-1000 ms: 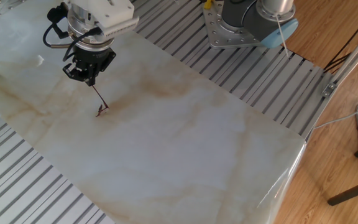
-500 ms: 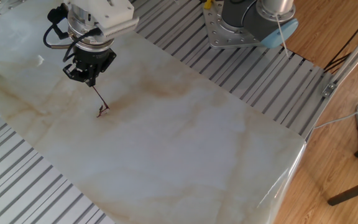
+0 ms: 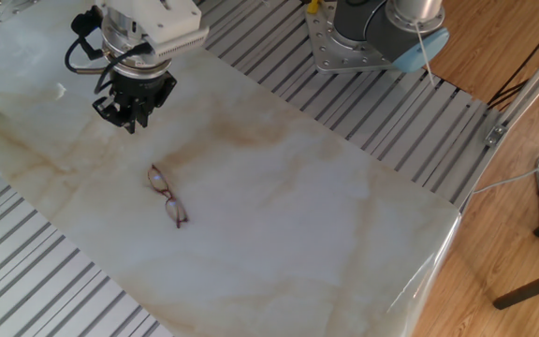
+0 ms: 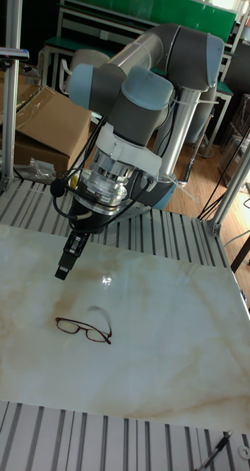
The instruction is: Unfold the leg of the glasses (with one hand)
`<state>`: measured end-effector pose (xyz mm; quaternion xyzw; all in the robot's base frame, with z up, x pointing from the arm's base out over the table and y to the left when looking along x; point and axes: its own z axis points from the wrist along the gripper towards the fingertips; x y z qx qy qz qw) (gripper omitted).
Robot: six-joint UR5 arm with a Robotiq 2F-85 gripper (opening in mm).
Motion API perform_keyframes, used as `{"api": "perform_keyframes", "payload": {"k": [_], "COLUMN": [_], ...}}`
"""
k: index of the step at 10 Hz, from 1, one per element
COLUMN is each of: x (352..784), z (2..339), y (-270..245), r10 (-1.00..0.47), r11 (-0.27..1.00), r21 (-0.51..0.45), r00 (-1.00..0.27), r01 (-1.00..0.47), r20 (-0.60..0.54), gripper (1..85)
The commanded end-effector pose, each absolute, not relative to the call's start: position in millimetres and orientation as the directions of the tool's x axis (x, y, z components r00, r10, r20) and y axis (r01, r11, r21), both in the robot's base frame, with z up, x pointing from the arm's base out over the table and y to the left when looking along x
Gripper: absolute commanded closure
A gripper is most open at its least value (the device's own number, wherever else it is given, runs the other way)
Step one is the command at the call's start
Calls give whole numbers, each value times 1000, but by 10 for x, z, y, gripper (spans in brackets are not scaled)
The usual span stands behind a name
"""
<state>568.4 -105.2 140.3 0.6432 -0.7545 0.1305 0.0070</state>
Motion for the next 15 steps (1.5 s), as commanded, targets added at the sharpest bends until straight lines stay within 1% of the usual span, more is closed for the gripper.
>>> {"api": "perform_keyframes", "payload": {"k": [1, 3, 4, 6, 7, 9, 12, 14, 15], "x": [5689, 5696, 5687, 5696, 5706, 5655, 5692, 5697, 5646], "z": [1422, 1492, 1506, 1482, 1468, 1375, 1192, 1158, 1149], "y": [-1028, -1039, -1026, -1034, -1025, -915, -857, -853, -812], "r10": [-969, -968, -966, -962, -962, -957, -952, -944, -920], "r11": [154, 168, 196, 217, 222, 269, 300, 325, 389], "r21": [-186, -178, -176, -180, -181, -151, -140, -136, -113], "r00": [-184, -197, -220, -241, -245, -281, -306, -330, -392], "r01": [-971, -970, -965, -960, -958, -951, -944, -936, -914], "r20": [162, 157, 133, 126, 121, 67, 23, 21, 5], "gripper": [550, 553, 557, 583, 583, 590, 590, 597, 603]}}
